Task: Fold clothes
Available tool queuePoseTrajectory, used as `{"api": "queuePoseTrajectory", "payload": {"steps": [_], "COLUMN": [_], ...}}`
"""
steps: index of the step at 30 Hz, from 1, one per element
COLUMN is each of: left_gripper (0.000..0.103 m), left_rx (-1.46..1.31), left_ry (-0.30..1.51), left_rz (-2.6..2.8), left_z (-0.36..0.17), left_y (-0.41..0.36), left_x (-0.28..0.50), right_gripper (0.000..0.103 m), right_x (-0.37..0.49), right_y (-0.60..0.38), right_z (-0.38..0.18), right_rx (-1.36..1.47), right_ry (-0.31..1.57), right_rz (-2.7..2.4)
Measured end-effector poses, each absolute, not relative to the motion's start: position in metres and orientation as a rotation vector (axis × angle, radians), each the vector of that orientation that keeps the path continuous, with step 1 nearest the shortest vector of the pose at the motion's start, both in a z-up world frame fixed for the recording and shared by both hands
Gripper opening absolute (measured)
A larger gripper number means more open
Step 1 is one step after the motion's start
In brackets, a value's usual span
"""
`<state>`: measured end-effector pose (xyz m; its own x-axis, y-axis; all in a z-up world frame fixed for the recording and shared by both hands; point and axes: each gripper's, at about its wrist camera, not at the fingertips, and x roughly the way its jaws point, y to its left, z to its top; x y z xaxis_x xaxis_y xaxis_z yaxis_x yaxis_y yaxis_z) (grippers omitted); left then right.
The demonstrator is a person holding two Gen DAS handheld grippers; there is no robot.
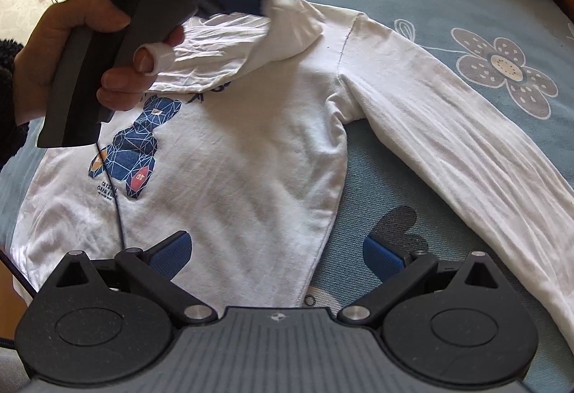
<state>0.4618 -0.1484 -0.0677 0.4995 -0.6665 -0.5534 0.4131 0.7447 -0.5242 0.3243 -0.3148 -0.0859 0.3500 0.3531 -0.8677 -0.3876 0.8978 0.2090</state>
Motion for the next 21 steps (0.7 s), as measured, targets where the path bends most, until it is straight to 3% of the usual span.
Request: {"api": "queuePoseTrajectory", "payload": {"steps": [6, 21], "left_gripper": [0.102, 0.102], "left_rx": [-0.313, 0.018], "left_ry": [0.806, 0.830], "left_rz": [-0.622, 0.106], "left_z": [-0.065, -0.072], "left_y": [-0.131, 0.058], "left_x": [0.452, 0.361], "right_gripper": [0.103, 0.103], "right_x": [0.324, 0.336], "right_y": [-0.313, -0.257], "right_z": [-0.082, -0.074], "right_rx": [-0.048, -0.117], "right_ry": [1.107, 1.094], "right_rz": [0.478, 0.533]}}
